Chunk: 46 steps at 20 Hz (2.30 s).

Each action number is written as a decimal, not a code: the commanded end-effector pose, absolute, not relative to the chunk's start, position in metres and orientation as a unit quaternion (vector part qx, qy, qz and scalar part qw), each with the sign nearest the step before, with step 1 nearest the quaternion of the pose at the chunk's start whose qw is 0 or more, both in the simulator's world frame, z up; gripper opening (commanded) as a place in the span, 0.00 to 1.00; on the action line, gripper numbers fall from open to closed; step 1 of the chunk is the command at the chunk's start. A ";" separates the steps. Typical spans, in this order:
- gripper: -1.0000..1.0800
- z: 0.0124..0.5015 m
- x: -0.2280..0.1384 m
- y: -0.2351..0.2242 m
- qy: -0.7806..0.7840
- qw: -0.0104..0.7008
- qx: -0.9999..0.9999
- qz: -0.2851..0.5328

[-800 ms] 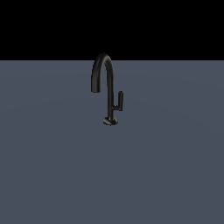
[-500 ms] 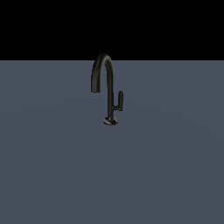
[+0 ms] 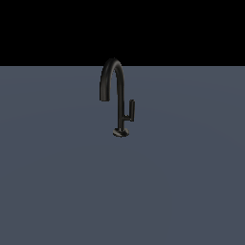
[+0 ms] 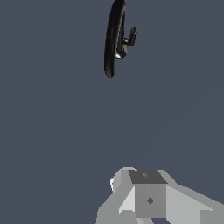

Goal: Turn on the faucet by rotating a designated handle.

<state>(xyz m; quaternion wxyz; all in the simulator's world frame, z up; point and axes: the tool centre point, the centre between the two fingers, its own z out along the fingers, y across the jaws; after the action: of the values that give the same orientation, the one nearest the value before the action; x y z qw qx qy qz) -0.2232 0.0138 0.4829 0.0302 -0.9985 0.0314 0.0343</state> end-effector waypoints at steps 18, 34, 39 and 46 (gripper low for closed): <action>0.00 0.449 -0.109 0.011 0.184 0.174 -0.956 0.150; 0.00 0.388 -0.013 -0.012 0.322 0.309 -0.858 0.255; 0.00 0.361 0.015 -0.022 0.366 0.352 -0.812 0.288; 0.00 0.315 0.051 -0.037 0.426 0.412 -0.732 0.334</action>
<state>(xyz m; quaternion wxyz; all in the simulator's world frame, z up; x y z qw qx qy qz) 0.0432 -0.0334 0.3252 0.3991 -0.7513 0.4134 0.3245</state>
